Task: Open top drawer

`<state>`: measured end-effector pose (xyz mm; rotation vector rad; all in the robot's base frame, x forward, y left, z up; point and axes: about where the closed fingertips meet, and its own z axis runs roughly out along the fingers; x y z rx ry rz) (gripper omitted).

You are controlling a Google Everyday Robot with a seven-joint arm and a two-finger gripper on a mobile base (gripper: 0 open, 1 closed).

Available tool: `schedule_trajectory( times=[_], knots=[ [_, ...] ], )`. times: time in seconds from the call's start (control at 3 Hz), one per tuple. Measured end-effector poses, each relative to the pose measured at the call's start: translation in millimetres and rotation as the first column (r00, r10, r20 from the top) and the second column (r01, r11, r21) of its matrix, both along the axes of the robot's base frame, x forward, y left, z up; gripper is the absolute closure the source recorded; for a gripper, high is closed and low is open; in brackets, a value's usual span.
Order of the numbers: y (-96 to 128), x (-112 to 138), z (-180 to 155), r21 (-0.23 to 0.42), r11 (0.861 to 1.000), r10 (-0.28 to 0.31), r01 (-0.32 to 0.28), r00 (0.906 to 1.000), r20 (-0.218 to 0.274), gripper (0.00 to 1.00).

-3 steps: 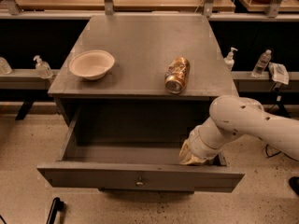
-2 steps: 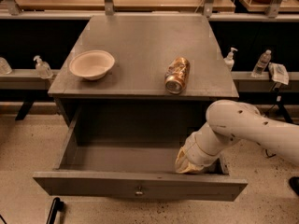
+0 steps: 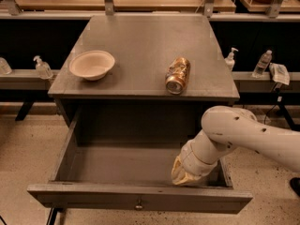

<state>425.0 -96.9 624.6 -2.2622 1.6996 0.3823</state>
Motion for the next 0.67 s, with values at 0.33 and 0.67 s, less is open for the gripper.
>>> schedule_trajectory(
  times=[0.33,0.67],
  knots=[
    [1,12,21,-0.028,1.000,0.010,-0.008,0.9980,0.062,1.00],
    [5,26,63,-0.045,0.999,0.028,-0.021,0.9834,0.179,1.00]
  ],
)
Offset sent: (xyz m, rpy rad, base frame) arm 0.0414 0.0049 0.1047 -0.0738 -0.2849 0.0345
